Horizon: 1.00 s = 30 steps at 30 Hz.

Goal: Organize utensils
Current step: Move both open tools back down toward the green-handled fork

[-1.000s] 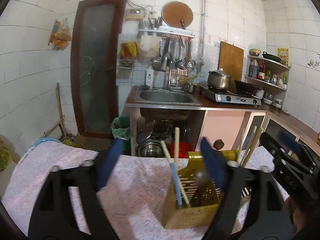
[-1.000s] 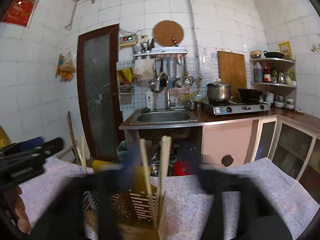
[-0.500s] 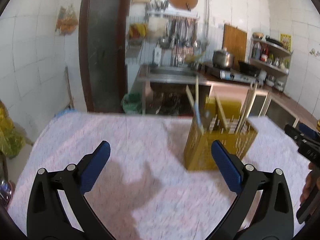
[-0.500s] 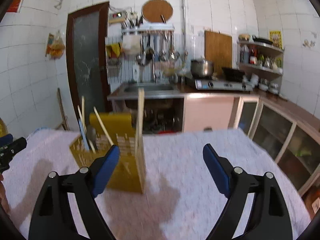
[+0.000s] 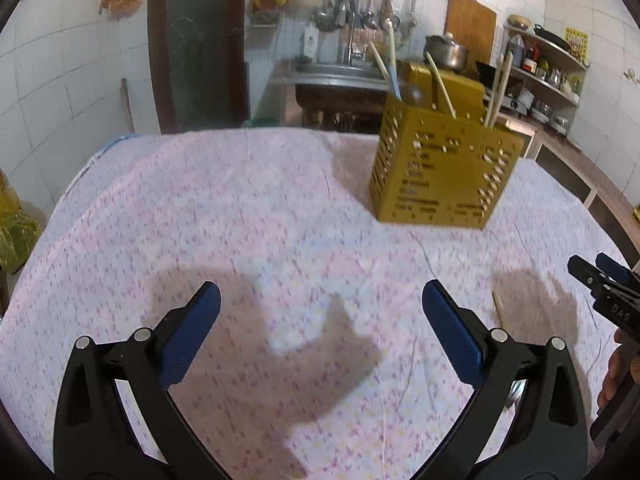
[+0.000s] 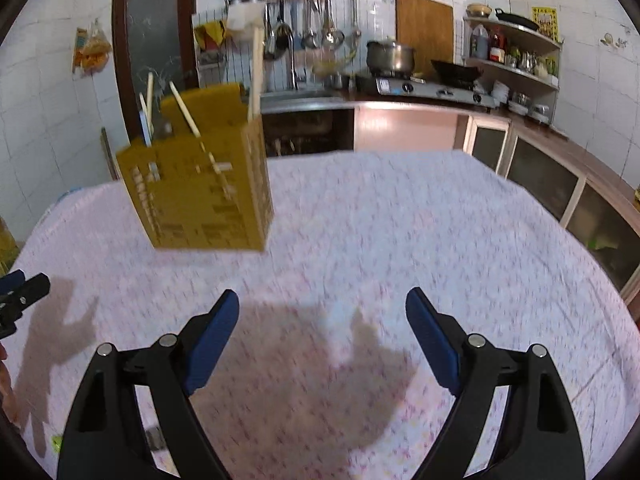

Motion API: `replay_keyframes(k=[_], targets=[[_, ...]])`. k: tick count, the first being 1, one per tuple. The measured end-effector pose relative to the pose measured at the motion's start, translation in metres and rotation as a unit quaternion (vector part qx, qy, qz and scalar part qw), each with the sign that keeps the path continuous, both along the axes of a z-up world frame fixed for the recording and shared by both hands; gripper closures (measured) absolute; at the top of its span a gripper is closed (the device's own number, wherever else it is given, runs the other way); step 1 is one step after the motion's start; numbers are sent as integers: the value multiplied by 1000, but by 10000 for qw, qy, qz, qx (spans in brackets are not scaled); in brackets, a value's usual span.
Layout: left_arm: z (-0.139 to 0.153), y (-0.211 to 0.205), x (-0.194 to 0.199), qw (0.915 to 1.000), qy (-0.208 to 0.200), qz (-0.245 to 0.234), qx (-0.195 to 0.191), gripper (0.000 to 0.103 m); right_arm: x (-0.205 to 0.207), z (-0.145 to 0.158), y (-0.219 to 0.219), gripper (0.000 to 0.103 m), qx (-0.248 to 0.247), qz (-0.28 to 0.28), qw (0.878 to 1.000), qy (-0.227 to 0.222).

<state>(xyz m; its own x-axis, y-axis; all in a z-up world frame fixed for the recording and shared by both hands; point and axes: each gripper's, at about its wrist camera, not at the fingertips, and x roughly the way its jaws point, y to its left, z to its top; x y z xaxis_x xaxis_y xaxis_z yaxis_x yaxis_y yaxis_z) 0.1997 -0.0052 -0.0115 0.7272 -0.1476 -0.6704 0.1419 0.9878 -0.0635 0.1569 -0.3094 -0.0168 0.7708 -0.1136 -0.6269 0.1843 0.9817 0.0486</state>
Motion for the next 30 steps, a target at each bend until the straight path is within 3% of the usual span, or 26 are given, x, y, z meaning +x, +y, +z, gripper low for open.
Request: replay_keyframes(k=[14, 22, 30], targets=[[-13, -29, -30, 9983, 216, -491, 221, 6, -47, -20, -14, 19, -225, -286, 9981, 493], [-25, -52, -57, 9947, 427, -883, 316, 6, -89, -30, -40, 19, 52, -608, 9964, 595], [-39, -94, -75, 9799, 646, -1745, 716, 6, -120, -35, -57, 19, 207, -866, 9944, 575]])
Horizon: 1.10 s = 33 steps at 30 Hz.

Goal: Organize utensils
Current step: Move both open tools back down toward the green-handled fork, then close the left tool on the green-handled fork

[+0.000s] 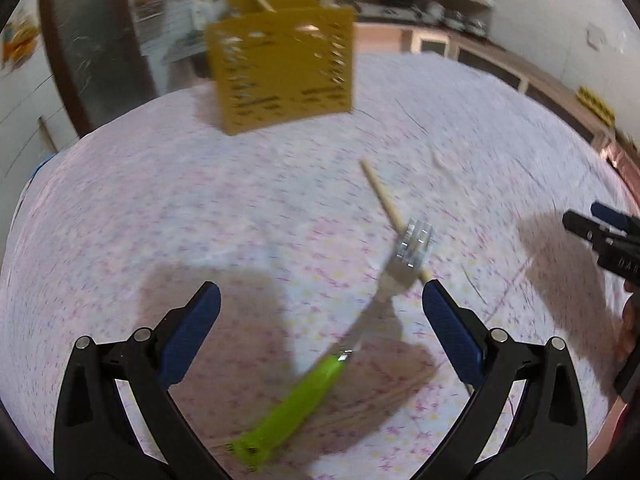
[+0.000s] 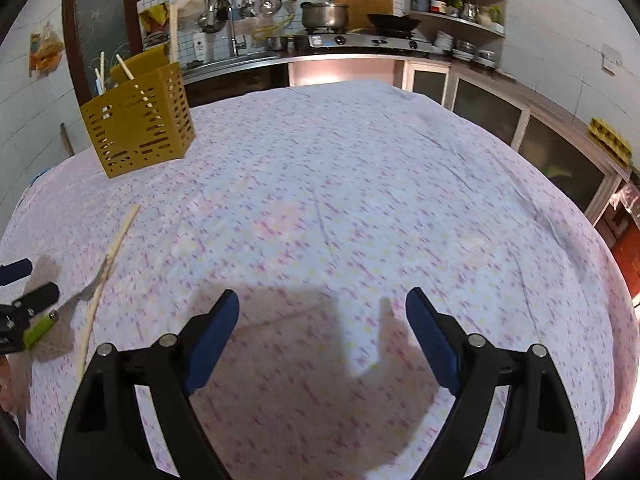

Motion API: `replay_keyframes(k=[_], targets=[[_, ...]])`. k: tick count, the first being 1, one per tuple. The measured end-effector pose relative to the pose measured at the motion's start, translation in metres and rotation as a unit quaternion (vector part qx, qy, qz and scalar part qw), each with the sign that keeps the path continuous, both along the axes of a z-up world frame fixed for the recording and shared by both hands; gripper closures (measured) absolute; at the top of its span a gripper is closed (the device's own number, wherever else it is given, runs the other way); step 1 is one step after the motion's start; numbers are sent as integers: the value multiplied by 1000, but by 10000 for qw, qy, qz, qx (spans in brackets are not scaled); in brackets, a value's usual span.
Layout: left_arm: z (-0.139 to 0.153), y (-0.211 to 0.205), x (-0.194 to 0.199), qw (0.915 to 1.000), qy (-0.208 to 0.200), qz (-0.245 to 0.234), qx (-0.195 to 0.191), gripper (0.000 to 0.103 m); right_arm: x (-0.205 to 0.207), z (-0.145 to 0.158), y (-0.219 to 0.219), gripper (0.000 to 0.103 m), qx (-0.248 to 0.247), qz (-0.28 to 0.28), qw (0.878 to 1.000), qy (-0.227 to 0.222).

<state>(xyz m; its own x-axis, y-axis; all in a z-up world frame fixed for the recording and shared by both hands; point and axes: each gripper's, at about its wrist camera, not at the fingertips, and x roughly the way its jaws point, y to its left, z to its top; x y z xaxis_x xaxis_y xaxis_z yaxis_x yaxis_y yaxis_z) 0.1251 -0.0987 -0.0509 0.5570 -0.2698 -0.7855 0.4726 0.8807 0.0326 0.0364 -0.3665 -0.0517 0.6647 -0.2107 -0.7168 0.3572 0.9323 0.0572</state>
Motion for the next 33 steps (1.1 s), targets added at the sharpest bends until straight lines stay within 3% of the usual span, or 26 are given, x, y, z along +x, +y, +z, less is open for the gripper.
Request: replay_keyframes(k=[5, 11, 16, 21, 24, 29, 33], targets=[[-4, -19, 2, 9997, -25, -224, 96, 8, 2, -3, -10, 19, 103, -68, 9999, -15], [-14, -37, 16, 9982, 382, -468, 31, 30, 12, -9, -13, 19, 210, -4, 9998, 39], [-17, -46, 28, 9973, 477, -544, -85, 38, 19, -10, -13, 19, 212, 25, 9997, 74], [-15, -52, 30, 9956, 586, -708, -183, 68, 26, -13, -14, 19, 240, 20, 9996, 141], [-15, -49, 29, 9953, 611, -697, -264, 80, 30, -14, -10, 19, 204, 48, 9996, 175], [-11, -34, 38, 9954, 676, -403, -541, 89, 37, -9, 2, 19, 74, 130, 9998, 164], [-2, -21, 39, 9970, 521, -224, -526, 89, 46, -7, 17, 19, 1, 258, 9995, 183]])
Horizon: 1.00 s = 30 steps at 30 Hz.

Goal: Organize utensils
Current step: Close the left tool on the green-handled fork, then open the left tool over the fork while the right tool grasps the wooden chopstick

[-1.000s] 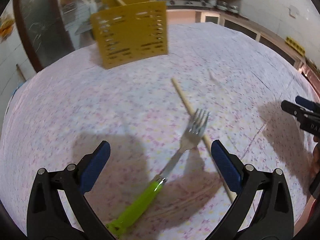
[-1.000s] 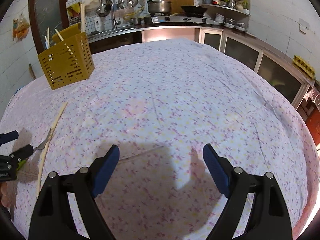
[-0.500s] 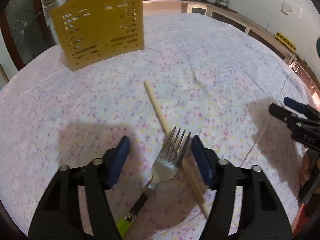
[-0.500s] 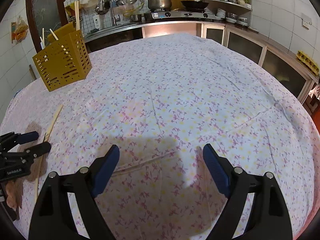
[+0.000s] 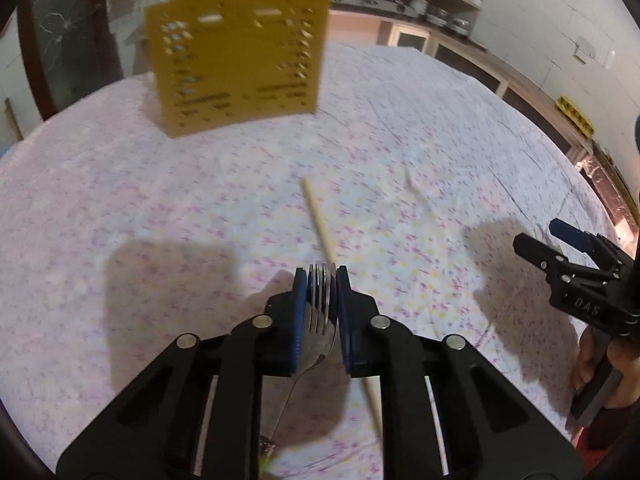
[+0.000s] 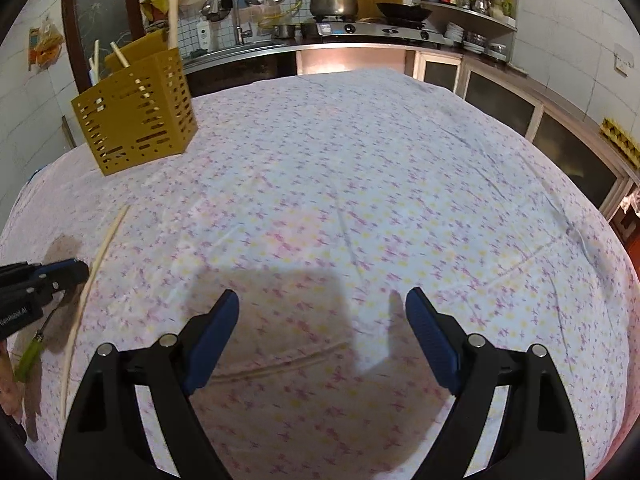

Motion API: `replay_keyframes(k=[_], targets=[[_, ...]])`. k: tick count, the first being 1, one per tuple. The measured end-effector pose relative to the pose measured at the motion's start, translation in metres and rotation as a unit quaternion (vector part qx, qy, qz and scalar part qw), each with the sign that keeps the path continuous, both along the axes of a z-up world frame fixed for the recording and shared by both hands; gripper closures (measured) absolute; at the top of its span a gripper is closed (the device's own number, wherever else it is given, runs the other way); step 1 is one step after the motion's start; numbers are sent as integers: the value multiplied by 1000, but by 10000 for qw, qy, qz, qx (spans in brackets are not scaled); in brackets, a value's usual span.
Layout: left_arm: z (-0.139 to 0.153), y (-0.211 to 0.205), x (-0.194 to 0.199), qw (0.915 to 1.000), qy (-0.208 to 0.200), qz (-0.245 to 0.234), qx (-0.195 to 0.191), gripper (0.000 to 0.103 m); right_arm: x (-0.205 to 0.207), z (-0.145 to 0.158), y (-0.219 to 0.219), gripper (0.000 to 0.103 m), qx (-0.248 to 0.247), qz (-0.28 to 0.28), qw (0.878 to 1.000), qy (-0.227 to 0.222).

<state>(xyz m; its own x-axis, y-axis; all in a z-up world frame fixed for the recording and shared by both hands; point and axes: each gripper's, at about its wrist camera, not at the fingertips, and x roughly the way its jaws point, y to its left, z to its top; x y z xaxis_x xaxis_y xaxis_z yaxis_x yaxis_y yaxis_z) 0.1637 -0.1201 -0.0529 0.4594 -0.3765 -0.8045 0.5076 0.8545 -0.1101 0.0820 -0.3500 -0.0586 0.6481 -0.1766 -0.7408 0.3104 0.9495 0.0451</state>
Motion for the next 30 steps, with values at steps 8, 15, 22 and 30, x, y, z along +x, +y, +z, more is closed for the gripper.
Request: replay_keyframes(k=[8, 15, 22, 30], targets=[[10, 54, 30, 9957, -263, 886, 114, 90, 26, 4, 39, 19, -135, 318, 9994, 23], [8, 107, 87, 9841, -22, 1777, 30, 86, 58, 16, 78, 19, -96, 606, 9981, -9], [26, 160, 104, 9697, -230, 2410, -316, 22, 83, 18, 116, 19, 11, 756, 9971, 98], [2, 149, 109, 9734, 70, 2288, -118, 22, 99, 6, 138, 34, 95, 541, 9977, 386]])
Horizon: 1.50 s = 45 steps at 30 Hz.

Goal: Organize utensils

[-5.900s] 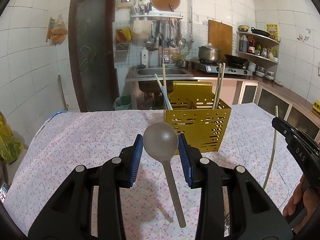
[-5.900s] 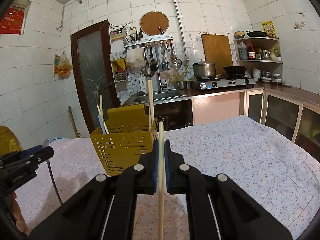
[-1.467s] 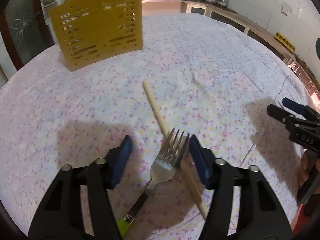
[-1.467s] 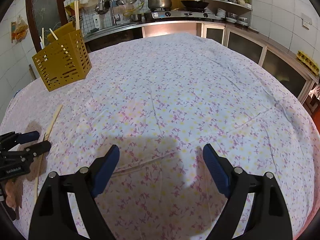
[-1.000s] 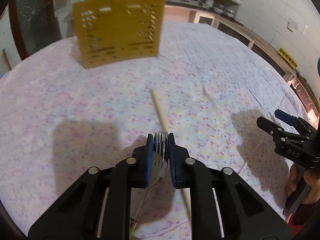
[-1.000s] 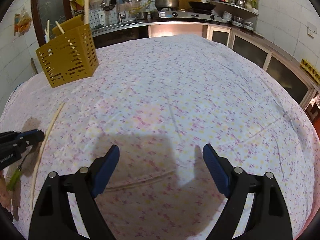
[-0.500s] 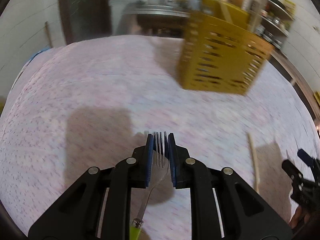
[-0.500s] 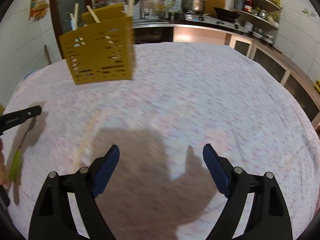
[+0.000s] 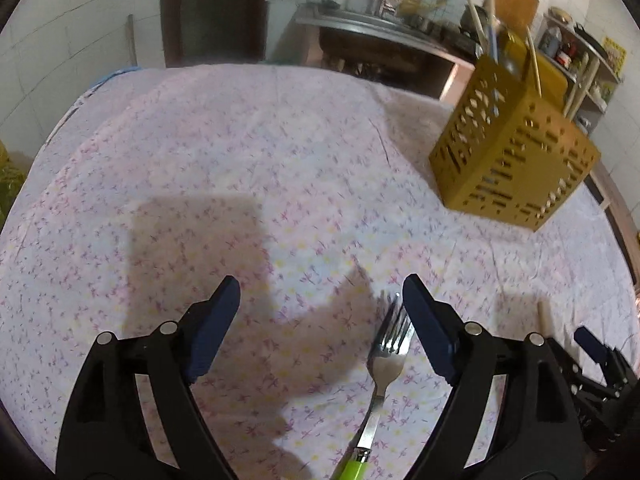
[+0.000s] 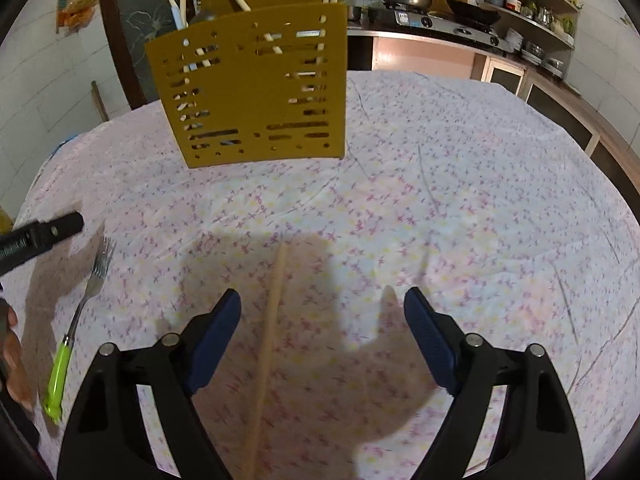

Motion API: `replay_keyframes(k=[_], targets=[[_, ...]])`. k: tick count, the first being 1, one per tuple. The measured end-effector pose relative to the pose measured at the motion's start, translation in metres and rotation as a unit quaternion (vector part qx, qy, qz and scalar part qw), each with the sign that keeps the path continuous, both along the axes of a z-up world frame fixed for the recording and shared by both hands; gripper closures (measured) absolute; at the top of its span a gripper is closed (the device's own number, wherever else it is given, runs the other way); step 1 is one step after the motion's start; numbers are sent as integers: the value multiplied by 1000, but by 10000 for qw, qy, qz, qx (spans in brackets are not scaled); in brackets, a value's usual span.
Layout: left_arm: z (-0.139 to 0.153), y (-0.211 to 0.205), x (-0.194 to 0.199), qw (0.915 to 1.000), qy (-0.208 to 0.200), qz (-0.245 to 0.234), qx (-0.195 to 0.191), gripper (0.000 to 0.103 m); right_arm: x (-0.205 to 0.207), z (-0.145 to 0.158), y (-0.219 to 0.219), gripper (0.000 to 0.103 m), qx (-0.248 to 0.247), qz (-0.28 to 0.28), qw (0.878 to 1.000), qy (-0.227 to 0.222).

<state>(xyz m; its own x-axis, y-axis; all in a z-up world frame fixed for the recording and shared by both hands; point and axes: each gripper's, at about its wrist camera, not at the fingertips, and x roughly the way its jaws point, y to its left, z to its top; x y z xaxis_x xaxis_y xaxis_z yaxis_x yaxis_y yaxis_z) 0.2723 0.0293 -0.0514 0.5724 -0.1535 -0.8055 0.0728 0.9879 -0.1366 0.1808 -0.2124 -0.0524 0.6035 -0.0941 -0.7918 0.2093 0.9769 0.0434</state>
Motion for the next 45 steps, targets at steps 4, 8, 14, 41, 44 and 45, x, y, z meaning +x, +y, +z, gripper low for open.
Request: replay_keyframes(k=[4, 8, 14, 41, 44, 45], targets=[[-3, -10, -2, 9997, -80, -213, 102, 22, 2, -6, 7, 55, -61, 12, 10000, -32], [-5, -11, -3, 9994, -78, -316, 75, 20, 3, -4, 11, 86, -118, 166, 9997, -110], [-12, -9, -4, 9991, 20, -419, 4, 20, 5, -2, 11, 96, -283, 603, 9978, -68], [-13, -29, -27, 9965, -214, -789, 161, 15, 0, -5, -16, 96, 78, 671, 9972, -317], [-16, -31, -26, 9964, -158, -808, 182, 15, 0, -5, -15, 95, 65, 661, 9973, -309], [-16, -32, -25, 9963, -154, -822, 201, 15, 0, -5, -15, 95, 49, 660, 9973, -307]])
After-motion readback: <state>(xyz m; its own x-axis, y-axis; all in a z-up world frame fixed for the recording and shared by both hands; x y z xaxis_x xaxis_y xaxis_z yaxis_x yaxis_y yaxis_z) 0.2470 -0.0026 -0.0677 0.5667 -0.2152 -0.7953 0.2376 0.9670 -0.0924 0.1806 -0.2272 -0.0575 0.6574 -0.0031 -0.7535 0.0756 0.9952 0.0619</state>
